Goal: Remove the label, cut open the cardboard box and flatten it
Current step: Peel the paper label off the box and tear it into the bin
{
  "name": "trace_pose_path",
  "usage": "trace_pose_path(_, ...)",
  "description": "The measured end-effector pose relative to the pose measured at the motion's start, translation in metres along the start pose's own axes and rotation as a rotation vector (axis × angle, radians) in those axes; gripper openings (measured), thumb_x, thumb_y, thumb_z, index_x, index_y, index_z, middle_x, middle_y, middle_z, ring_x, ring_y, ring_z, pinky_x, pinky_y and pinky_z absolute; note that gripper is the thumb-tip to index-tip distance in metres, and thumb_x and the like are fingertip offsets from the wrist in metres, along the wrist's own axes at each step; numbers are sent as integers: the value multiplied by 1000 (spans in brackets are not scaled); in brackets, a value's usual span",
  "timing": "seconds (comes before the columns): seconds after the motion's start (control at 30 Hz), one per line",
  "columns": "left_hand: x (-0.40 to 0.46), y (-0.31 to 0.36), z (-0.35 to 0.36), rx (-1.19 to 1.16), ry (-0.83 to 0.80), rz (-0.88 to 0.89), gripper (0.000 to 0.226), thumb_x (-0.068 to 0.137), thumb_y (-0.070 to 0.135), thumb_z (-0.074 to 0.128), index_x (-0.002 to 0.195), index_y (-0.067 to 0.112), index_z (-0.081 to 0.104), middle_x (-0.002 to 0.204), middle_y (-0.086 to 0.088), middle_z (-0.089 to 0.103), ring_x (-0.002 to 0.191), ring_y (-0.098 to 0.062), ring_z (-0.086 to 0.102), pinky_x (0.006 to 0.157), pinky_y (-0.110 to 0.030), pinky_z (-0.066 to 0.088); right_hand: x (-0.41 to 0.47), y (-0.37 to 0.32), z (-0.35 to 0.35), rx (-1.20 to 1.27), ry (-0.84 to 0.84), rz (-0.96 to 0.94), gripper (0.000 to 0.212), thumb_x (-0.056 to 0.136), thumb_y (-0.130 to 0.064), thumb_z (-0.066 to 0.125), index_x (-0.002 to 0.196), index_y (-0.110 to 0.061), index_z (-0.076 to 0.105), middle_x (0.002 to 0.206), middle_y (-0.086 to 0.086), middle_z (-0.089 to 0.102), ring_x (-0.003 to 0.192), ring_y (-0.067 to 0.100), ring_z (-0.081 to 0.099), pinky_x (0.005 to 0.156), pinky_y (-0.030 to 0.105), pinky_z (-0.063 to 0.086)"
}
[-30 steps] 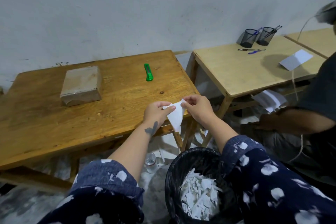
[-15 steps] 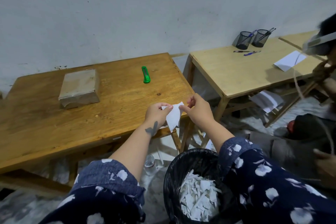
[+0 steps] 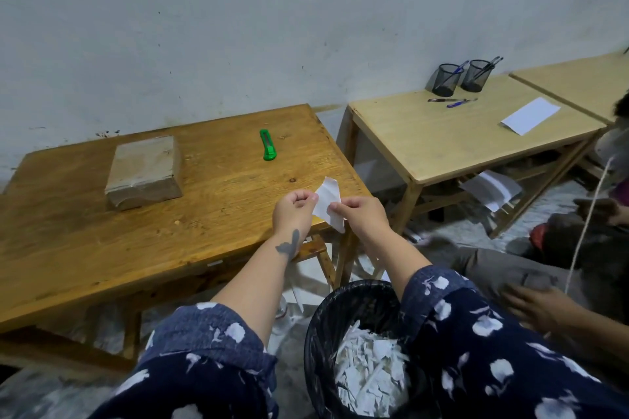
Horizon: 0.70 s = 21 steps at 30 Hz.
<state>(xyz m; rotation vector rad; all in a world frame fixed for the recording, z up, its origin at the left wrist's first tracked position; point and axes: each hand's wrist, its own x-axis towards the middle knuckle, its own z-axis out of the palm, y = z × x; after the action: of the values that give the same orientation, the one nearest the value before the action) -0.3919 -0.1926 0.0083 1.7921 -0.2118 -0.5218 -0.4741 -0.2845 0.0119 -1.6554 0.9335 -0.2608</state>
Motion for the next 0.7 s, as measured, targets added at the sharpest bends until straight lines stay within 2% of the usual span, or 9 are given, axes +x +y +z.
trace_pose_path(0.07, -3, -1, -2, 146, 1, 98, 5, 92, 22, 59, 96, 20, 61, 104, 0, 64, 97, -16, 56, 73, -24, 44, 5, 1, 0, -206, 40, -61, 23, 89, -34, 62, 101, -17, 74, 102, 5, 67, 91, 20, 60, 70, 30, 50)
trace_pose_path(0.13, -3, -4, -5, 353, 52, 261, 13, 90, 27, 62, 102, 26, 58, 115, 4, 58, 111, -14, 51, 89, -31, 44, 8, -3, -1, -419, 79, -105, 24, 88, -38, 61, 100, -21, 74, 117, 5, 60, 111, 26, 52, 93, 45, 46)
trace_pose_path(0.2, -7, -1, -9, 560, 105, 495, 17, 88, 31, 63, 103, 30, 57, 120, 10, 52, 119, -12, 40, 98, -31, 33, 7, -7, -5, -579, 59, -125, 19, 91, -37, 58, 86, -26, 71, 105, 3, 60, 107, 25, 53, 92, 44, 42)
trace_pose_path(0.27, -9, 1, -11, 760, 96, 764, 13, 87, 30, 63, 101, 32, 63, 118, 12, 53, 117, -13, 39, 95, -30, 25, 6, -10, -9, -674, 17, -137, 28, 93, -37, 54, 67, -29, 59, 80, -3, 60, 91, 23, 55, 82, 38, 37)
trace_pose_path(0.33, -6, 2, -14, 919, 59, 929, 16, 87, 31, 63, 102, 33, 68, 117, 12, 59, 114, -17, 43, 94, -34, 26, 7, -12, -12, -728, -16, -149, 29, 94, -38, 52, 67, -29, 56, 75, -4, 58, 84, 20, 52, 80, 37, 33)
trace_pose_path(0.47, 1, 5, -14, 1097, 76, 993, 22, 81, 39, 68, 102, 36, 71, 120, 12, 63, 114, -22, 46, 92, -38, 25, 8, -16, -20, -747, -87, -196, 38, 91, -40, 56, 56, -28, 50, 62, -7, 51, 75, 17, 49, 75, 37, 34)
trace_pose_path(0.53, 1, 6, -12, 1123, 33, 975, 26, 84, 43, 63, 108, 35, 69, 118, 13, 64, 115, -19, 46, 93, -38, 24, 8, -17, -25, -722, -85, -233, 35, 88, -38, 62, 55, -30, 53, 59, -7, 52, 72, 16, 51, 75, 38, 37)
trace_pose_path(0.6, 1, 4, -9, 1084, -19, 914, 28, 87, 47, 57, 111, 35, 67, 112, 14, 66, 113, -14, 46, 94, -37, 24, 8, -17, -30, -667, -81, -261, 28, 85, -34, 67, 58, -27, 59, 58, -7, 54, 67, 14, 52, 70, 33, 39)
trace_pose_path(0.7, 6, 3, -3, 971, -37, 758, 26, 86, 52, 57, 103, 36, 69, 99, 12, 68, 104, -12, 50, 93, -37, 27, 5, -15, -36, -527, -50, -281, 19, 80, -33, 73, 72, -15, 72, 60, -4, 59, 62, 10, 54, 60, 23, 39)
